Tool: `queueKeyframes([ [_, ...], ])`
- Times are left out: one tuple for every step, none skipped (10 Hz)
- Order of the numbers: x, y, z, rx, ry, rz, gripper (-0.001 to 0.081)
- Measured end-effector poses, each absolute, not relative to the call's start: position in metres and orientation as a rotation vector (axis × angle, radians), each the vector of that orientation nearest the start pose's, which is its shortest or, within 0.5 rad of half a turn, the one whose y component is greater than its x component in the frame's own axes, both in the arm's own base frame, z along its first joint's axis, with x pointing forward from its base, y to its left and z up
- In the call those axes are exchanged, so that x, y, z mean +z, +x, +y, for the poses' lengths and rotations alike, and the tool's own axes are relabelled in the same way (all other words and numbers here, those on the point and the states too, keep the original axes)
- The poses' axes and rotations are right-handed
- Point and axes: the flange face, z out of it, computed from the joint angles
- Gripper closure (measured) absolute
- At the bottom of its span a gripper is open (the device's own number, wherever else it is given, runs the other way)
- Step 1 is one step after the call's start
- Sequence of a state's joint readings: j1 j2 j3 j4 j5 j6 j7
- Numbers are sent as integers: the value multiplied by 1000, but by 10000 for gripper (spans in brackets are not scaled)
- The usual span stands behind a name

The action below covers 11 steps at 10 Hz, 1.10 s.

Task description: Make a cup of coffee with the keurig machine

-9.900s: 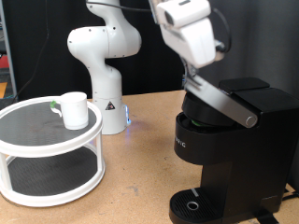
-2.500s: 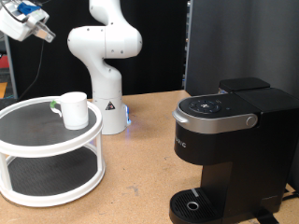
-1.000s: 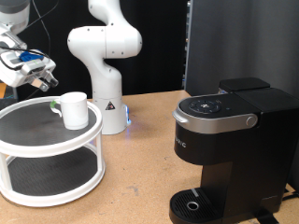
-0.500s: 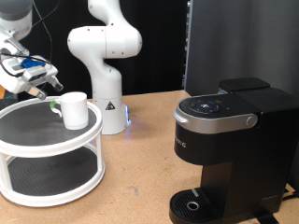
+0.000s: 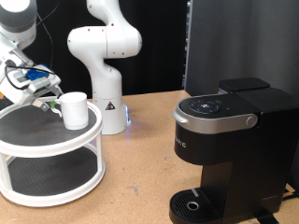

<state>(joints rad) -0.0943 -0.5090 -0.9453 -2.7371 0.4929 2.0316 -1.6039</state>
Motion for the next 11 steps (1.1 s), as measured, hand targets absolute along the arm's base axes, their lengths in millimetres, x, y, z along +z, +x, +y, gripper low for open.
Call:
queueKeyframes([
  [307, 224, -260, -807, -2327, -461, 3],
  [304, 223, -259, -807, -2324, -463, 3],
  [302, 223, -259, -807, -2322, -465, 3],
  [300, 222, -258, -808, -2321, -464, 3],
  [299, 222, -257, -808, -2319, -464, 3],
  [298, 221, -257, -808, -2317, -462, 3],
  [297, 221, -256, -807, -2316, -461, 3],
  [296, 220, -256, -807, -2317, -458, 3],
  [295, 220, -255, -806, -2317, -456, 126],
  [295, 219, -255, -806, -2317, -455, 264],
  [294, 219, -255, -806, -2316, -453, 402],
])
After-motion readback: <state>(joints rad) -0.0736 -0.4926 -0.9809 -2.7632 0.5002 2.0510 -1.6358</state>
